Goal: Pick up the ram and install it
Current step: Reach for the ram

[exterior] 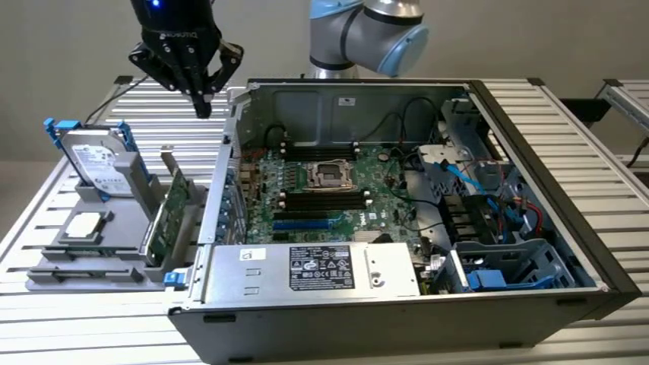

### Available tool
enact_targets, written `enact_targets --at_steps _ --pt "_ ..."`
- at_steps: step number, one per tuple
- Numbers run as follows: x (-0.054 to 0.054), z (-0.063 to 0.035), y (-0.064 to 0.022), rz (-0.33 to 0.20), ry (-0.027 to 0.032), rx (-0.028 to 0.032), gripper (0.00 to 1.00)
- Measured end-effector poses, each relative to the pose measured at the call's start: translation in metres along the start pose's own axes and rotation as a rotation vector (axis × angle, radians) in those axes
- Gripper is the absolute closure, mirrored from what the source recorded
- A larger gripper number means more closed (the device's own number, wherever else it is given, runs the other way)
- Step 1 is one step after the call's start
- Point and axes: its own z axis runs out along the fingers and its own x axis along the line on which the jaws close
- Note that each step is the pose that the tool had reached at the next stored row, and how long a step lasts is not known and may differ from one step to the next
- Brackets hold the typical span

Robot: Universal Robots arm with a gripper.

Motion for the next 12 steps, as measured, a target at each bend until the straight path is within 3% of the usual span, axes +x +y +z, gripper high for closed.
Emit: enact_targets --at_steps 6,12 --pt "0.026 0.0061 -0.0063 0.0 0.0038 0.0003 0.89" --pt "0.046 0.0131 -0.0145 0.001 0.0134 0.001 0.89"
